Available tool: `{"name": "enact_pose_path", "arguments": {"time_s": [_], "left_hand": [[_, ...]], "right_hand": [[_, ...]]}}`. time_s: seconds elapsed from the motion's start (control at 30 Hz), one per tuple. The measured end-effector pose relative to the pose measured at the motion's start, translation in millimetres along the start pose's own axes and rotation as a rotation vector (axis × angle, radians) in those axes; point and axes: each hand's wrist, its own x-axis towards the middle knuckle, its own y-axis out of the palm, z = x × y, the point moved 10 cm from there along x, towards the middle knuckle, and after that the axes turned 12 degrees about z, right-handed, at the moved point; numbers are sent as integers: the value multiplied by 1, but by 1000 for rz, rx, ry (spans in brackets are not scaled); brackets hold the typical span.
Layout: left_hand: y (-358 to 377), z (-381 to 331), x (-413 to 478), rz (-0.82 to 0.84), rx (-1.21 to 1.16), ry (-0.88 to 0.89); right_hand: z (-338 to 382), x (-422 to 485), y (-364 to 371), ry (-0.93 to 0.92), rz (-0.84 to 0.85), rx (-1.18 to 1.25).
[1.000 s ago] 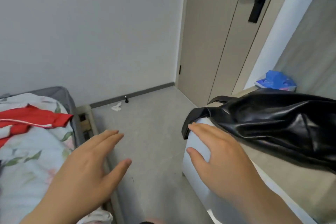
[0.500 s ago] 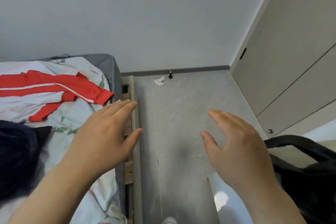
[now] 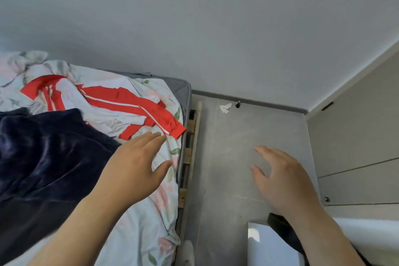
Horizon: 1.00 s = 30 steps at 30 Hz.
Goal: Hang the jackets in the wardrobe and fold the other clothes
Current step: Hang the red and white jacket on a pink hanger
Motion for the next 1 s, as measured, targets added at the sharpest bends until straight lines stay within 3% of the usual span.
{"name": "enact_pose_path", "arguments": {"time_s": [0.2,0.37,1.0], "left_hand": [[-55,20,-14,-15,-33,-77],[-71,39,-22,-51,-89,-243],[-106,50,94,-174,-312,-803]], "right_hand": [[34,46,-60,-94,0,-15],[41,90,-80,-137,61,-39],[107,348,-107,-714,460,-255]]}}
